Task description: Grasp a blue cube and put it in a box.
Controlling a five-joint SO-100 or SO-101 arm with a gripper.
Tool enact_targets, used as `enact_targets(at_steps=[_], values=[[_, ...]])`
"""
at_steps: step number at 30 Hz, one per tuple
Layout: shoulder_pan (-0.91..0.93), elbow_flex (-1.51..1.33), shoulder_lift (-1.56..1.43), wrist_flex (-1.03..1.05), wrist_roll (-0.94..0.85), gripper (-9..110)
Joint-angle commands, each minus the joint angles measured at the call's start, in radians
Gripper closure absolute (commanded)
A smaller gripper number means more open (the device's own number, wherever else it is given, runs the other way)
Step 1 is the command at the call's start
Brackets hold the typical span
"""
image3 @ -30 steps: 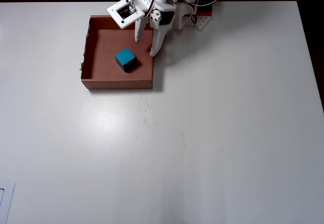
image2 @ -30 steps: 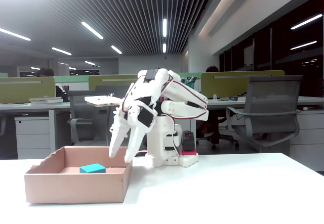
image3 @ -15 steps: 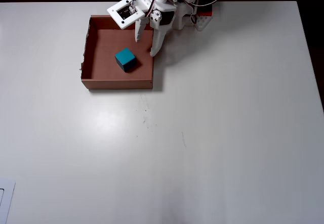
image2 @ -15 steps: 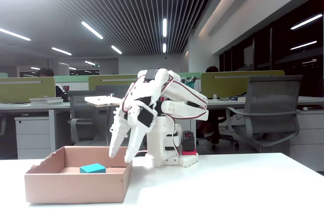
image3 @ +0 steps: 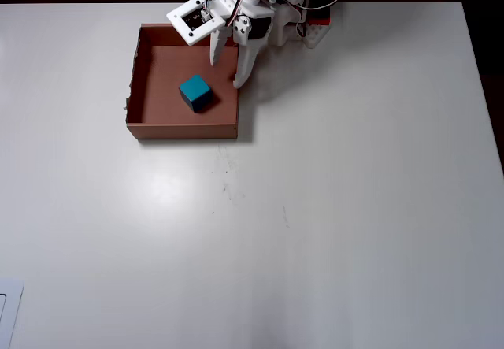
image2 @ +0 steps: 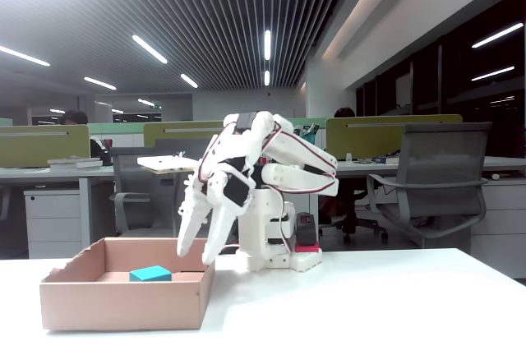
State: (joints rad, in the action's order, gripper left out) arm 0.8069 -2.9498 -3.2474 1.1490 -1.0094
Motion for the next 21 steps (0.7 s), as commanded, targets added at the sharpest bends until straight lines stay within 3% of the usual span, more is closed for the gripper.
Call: enact_targets(at_steps=[1, 21], values=[[-0.011, 0.055, 0.008, 0.005, 0.003, 76], [-0.014, 0.048, 0.008, 0.005, 0.006, 76]])
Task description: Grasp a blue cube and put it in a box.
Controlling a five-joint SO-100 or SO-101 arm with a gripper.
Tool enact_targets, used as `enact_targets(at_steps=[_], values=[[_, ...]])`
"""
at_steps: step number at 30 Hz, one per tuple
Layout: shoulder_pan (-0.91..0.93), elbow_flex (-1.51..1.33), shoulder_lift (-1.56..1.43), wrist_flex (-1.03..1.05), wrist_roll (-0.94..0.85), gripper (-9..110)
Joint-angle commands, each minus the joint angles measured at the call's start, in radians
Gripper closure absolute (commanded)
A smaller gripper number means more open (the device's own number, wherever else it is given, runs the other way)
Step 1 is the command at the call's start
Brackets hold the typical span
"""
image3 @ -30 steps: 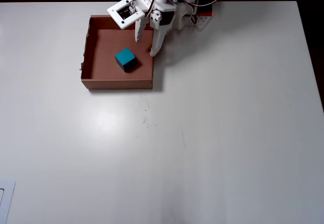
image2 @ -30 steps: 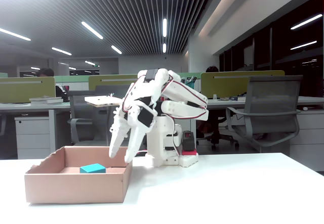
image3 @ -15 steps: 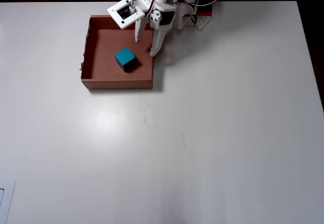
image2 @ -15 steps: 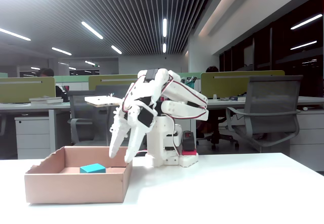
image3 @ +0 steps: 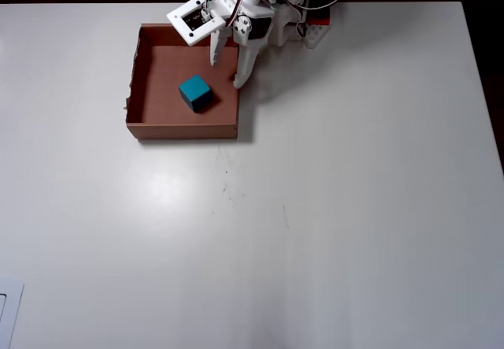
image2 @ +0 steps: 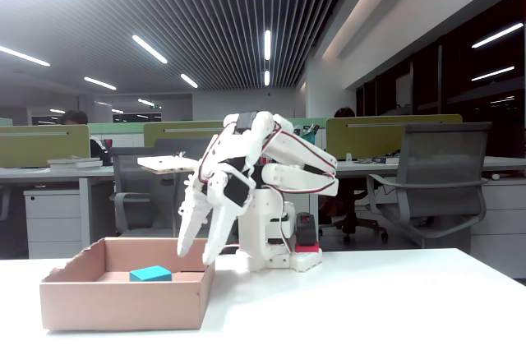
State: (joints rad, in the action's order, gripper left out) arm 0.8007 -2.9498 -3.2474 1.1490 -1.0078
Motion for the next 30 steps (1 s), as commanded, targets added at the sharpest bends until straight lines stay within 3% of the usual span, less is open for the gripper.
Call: enact_targets(at_steps=[1, 30], values=[[-0.008, 0.048, 0.008, 0.005, 0.005, 76], [-0.012, 0.057, 0.008, 0.006, 0.011, 76]])
